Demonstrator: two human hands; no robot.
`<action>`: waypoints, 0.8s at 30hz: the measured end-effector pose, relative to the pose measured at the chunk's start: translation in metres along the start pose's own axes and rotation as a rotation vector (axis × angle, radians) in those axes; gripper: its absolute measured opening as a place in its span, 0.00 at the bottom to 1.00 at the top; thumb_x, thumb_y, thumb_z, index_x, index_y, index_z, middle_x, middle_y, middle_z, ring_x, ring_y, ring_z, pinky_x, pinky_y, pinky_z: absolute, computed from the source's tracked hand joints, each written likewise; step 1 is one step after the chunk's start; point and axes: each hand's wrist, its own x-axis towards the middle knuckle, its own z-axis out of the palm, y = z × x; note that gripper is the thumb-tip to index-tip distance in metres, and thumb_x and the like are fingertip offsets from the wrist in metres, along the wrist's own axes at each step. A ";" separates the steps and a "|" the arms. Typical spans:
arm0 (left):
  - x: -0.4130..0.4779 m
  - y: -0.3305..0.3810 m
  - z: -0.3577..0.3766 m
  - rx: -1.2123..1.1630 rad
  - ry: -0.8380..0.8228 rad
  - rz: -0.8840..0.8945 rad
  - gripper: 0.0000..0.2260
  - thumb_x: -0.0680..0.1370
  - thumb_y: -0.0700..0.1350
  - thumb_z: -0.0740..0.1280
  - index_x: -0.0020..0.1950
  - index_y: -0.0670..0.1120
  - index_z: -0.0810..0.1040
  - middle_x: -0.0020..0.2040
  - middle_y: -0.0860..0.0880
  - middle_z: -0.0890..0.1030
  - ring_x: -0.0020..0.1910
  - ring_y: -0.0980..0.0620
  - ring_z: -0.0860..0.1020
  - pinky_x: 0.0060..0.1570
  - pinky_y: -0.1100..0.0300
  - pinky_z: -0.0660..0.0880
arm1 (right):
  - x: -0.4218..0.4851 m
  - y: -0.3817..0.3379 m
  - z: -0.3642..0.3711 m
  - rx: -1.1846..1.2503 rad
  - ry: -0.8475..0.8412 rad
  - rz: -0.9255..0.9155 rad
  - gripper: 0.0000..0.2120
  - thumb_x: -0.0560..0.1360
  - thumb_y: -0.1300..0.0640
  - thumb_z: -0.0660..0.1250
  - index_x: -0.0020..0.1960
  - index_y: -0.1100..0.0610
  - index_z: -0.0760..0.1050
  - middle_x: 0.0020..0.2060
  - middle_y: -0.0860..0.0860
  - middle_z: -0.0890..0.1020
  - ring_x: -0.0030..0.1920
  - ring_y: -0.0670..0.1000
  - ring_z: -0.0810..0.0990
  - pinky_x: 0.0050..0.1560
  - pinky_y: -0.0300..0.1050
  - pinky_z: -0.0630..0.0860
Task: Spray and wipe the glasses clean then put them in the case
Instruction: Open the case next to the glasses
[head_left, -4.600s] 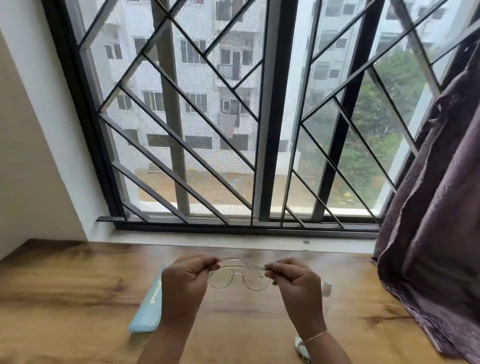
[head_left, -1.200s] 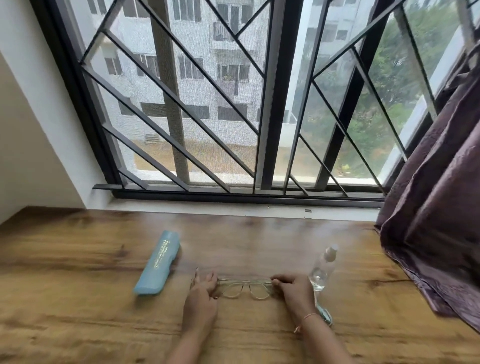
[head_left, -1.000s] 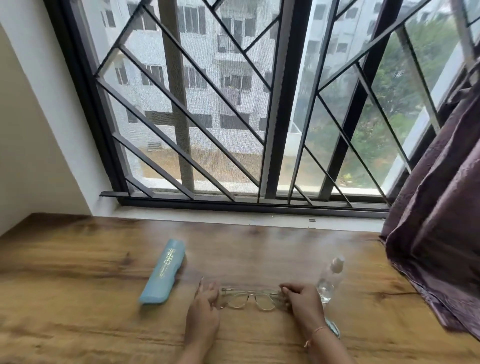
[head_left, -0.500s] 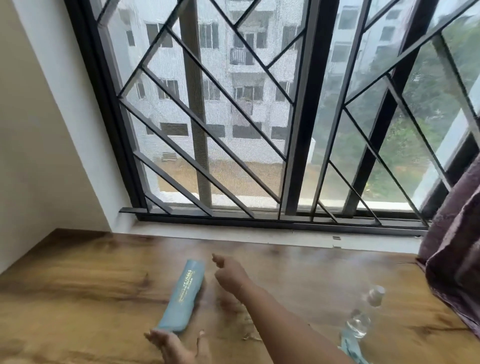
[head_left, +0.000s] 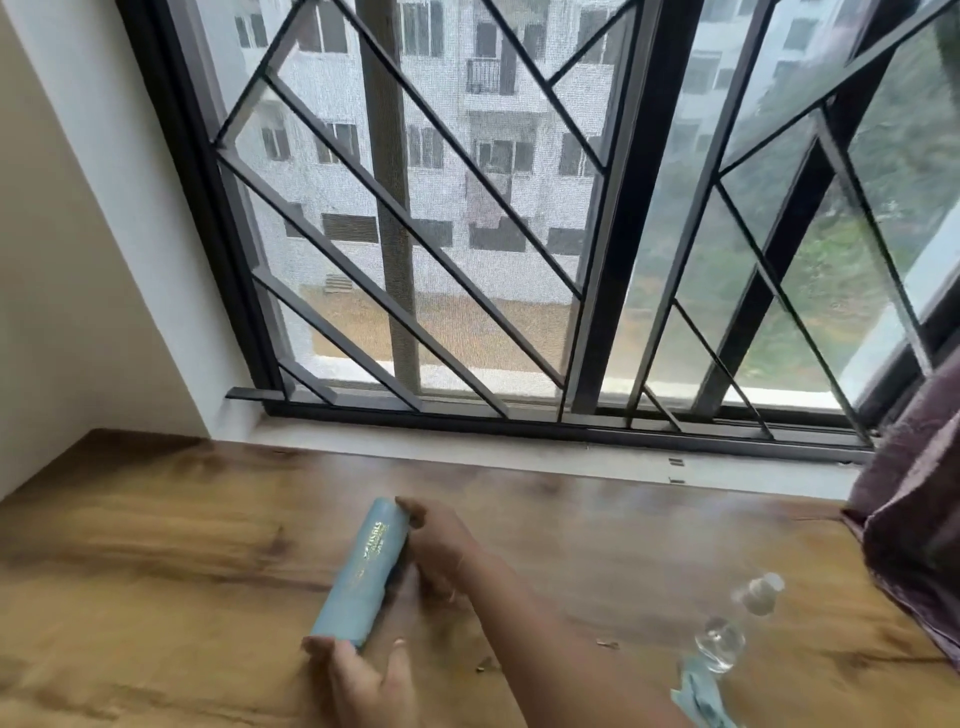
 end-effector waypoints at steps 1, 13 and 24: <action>0.001 0.007 -0.002 -0.008 -0.005 -0.024 0.50 0.49 0.57 0.61 0.63 0.26 0.66 0.63 0.27 0.69 0.64 0.33 0.69 0.63 0.51 0.63 | 0.001 0.003 -0.004 0.021 0.019 -0.018 0.28 0.70 0.68 0.64 0.69 0.59 0.66 0.65 0.53 0.73 0.65 0.48 0.71 0.64 0.38 0.65; 0.007 0.037 0.033 0.174 -0.653 -0.075 0.37 0.61 0.41 0.59 0.71 0.51 0.63 0.51 0.57 0.80 0.55 0.51 0.77 0.58 0.52 0.72 | -0.094 0.048 -0.107 0.213 0.430 -0.034 0.27 0.62 0.75 0.54 0.51 0.55 0.81 0.46 0.50 0.84 0.49 0.47 0.80 0.48 0.35 0.75; 0.011 0.041 0.056 0.125 -0.999 -0.133 0.25 0.65 0.31 0.59 0.56 0.52 0.77 0.59 0.55 0.80 0.58 0.54 0.77 0.55 0.59 0.75 | -0.128 0.097 -0.116 0.257 0.469 0.087 0.17 0.68 0.69 0.66 0.48 0.51 0.83 0.42 0.47 0.86 0.46 0.47 0.84 0.51 0.53 0.80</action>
